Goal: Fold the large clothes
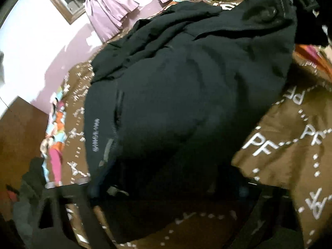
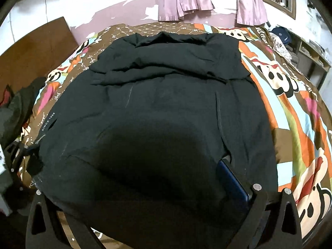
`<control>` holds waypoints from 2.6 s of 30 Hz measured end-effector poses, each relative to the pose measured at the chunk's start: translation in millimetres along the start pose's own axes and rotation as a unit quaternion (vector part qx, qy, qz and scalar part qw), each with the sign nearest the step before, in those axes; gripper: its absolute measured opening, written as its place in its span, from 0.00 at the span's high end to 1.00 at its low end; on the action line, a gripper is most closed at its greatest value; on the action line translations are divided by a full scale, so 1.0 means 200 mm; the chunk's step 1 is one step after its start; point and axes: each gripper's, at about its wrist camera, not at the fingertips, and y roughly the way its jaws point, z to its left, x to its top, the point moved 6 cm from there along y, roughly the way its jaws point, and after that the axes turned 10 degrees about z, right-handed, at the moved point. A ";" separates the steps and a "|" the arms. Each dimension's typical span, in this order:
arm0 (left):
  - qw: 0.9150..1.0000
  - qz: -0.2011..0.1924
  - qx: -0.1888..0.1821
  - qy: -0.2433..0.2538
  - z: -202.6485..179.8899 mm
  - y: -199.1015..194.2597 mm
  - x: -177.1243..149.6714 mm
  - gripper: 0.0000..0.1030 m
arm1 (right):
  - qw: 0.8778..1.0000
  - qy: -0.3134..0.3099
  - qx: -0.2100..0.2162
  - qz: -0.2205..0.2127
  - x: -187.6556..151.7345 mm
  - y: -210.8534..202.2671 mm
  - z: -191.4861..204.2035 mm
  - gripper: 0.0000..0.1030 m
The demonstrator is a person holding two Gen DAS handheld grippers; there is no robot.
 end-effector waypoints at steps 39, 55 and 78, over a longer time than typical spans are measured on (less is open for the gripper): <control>0.973 -0.109 -0.075 -0.187 0.30 -0.50 0.17 0.94 | 0.979 0.006 -0.100 -0.175 -0.33 -0.29 -0.12 0.90; 0.942 -0.153 -0.163 -0.249 0.50 -1.06 -0.03 0.95 | 0.962 -0.062 -0.023 -0.265 -0.38 -1.02 0.12 0.92; 0.944 -0.203 -0.129 -0.227 0.87 -1.00 0.40 0.95 | 0.943 -0.083 -0.049 -0.320 0.21 -1.05 0.07 0.92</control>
